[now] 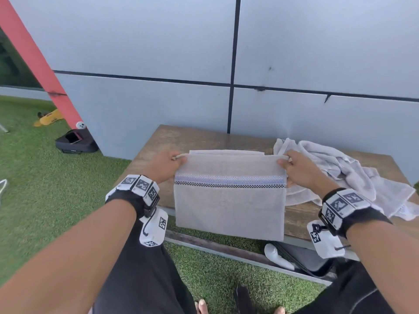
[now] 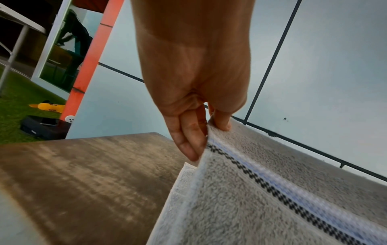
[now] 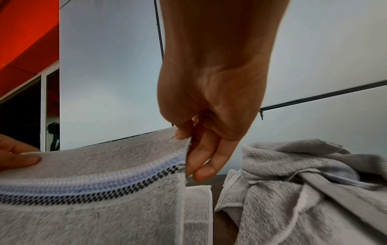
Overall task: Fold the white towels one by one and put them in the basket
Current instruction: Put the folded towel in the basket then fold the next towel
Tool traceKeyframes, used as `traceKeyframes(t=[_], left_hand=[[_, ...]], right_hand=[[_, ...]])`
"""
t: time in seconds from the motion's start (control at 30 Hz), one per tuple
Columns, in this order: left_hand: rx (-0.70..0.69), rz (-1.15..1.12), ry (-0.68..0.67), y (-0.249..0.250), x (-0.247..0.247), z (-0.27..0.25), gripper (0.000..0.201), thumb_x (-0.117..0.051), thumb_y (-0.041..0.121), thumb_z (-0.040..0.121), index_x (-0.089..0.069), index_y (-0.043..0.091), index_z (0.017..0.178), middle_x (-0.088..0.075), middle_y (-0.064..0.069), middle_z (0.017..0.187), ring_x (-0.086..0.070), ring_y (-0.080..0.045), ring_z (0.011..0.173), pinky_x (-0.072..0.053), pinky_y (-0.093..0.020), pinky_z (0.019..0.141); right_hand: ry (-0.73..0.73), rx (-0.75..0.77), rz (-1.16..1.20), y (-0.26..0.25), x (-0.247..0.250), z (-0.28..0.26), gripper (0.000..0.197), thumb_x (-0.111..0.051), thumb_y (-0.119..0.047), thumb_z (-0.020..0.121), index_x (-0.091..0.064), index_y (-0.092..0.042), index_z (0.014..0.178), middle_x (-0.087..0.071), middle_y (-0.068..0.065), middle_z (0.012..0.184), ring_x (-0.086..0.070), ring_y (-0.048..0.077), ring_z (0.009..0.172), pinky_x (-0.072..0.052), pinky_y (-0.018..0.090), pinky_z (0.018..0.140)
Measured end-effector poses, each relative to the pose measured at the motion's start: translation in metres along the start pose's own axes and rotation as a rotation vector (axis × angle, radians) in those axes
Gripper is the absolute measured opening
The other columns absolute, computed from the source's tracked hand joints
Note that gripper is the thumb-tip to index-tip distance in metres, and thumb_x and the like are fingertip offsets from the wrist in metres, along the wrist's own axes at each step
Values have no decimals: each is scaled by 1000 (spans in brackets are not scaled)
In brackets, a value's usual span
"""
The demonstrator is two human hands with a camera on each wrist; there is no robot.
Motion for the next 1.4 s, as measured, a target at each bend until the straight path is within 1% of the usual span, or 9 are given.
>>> traceKeyframes(t=[0.07,0.13,0.3,0.53,0.63,0.77,1.0,1.27,1.4], left_hand=[[8,-21,7,-3,-5,24,27,-54,28,100,-72,8,100,-74,-15,95,-69,-31,89,-55,-41,81],[12,-17,19,-7,-12,50,26,-56,27,99,-72,6,98,-74,-16,92,-69,-32,85,-56,-48,83],[35,75,107,-12,-25,100,18,-55,22,98,-67,12,89,-64,-4,77,-60,-25,75,-40,-31,62],[111,125,207,-20,-45,155,16,-56,22,99,-62,13,86,-56,2,74,-47,-15,66,-24,-18,51],[152,179,196,-24,-56,169,18,-57,24,97,-67,12,89,-57,2,71,-47,-12,62,-25,-19,49],[190,120,199,-37,-70,186,17,-65,20,90,-72,7,82,-68,-9,73,-64,-27,72,-44,-28,60],[192,121,214,-47,-80,192,23,-71,26,85,-59,19,67,-60,-1,65,-62,-28,71,-47,-32,62],[209,100,236,-48,-78,192,9,-60,19,86,-59,13,80,-60,-1,69,-54,-20,65,-32,-26,51],[161,177,151,-47,-83,199,17,-64,21,94,-67,14,109,-68,-4,105,-63,-20,90,-51,-30,74]], right_hand=[[3,-24,-13,4,-2,22,18,-52,-26,101,-53,-10,94,-63,16,89,-66,36,83,-57,52,79],[11,-32,-50,7,-5,42,19,-53,-26,100,-51,-14,86,-61,12,83,-64,32,79,-54,44,73],[92,-42,-157,9,-16,89,28,-58,-23,96,-48,-18,71,-55,2,67,-50,18,66,-30,29,55],[137,-74,-161,14,-44,149,21,-56,-17,93,-55,-12,73,-61,9,74,-58,29,74,-47,34,67],[128,-100,-211,22,-55,168,21,-58,-16,93,-55,-12,72,-64,12,79,-58,28,76,-43,31,66],[120,-127,-222,34,-66,182,14,-60,-13,91,-60,-9,77,-59,9,77,-57,29,80,-39,29,66],[157,-48,-234,40,-73,187,13,-64,-16,88,-58,-17,77,-62,8,83,-60,26,74,-51,35,67],[164,-30,-253,35,-74,188,6,-60,-22,91,-58,-20,86,-62,5,87,-58,28,85,-50,37,74],[131,-65,-254,35,-77,192,6,-64,-21,93,-68,-20,98,-58,7,104,-56,28,97,-50,39,83]])
Point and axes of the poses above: each hand's wrist, its own z-axis towards the middle knuckle, its own x-axis out of the back of the hand, y = z × x, the point moved 3 cm from there along z, towards the middle knuckle
